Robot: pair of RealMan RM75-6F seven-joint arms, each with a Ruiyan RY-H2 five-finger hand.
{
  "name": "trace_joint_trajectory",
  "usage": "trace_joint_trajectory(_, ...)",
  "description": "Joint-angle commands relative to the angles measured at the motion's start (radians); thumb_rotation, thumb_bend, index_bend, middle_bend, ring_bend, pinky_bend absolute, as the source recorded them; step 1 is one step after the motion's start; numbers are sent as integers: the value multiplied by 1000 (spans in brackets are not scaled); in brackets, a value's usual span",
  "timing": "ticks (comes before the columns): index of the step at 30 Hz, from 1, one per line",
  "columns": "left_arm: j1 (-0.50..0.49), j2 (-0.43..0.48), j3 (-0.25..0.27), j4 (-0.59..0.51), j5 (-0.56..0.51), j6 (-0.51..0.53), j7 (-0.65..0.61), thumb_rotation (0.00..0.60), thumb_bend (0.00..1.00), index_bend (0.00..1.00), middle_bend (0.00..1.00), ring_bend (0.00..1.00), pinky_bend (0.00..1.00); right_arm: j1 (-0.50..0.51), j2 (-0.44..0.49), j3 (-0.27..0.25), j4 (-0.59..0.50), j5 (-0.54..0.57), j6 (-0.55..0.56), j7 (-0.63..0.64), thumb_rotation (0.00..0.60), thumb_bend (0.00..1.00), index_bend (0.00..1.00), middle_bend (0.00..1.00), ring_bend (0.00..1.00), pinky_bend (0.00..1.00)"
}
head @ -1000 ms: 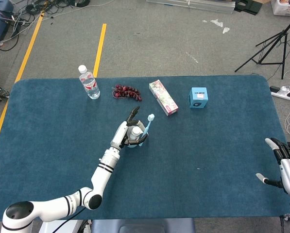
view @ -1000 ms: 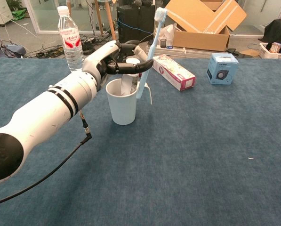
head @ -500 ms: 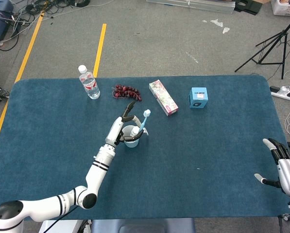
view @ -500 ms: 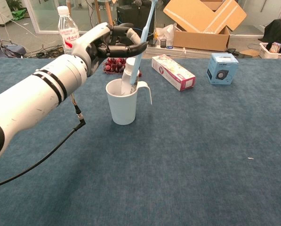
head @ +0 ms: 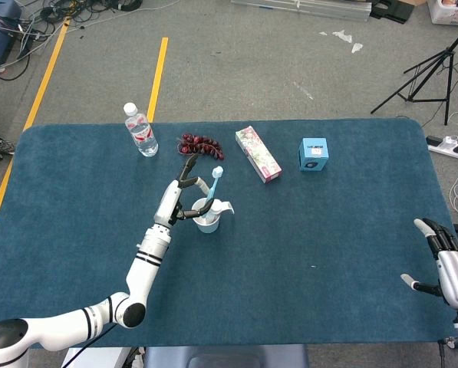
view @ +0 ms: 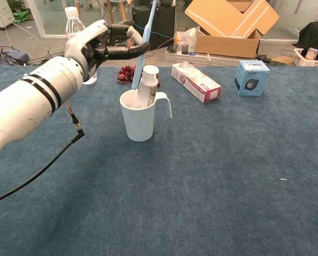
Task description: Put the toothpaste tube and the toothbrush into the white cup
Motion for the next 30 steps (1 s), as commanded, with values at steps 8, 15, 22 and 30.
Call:
trace_joint_trajectory(8,-15,-54,6,111,5,-16,-72,600,685,716,0,0,0,-1,2,2,1,3,2,3,600,16,145,131,114,366)
trace_joint_trajectory(15,-24,-83,11,170,24,-16,-124,600,686,716,0,0,0,-3,5,1,1,0,7,9,600,17,145,131,114,366)
trace_joint_trajectory(22,-28,-99,10,200,29,-21,-157,600,686,716,0,0,0,-2,4,2,2,2,4,8,600,17,145,130,114,366)
trace_joint_trajectory(30,-34,-119,13,234,37,-26,-194,600,685,716,0,0,0,-4,5,2,1,1,7,10,600,16,145,131,113,366)
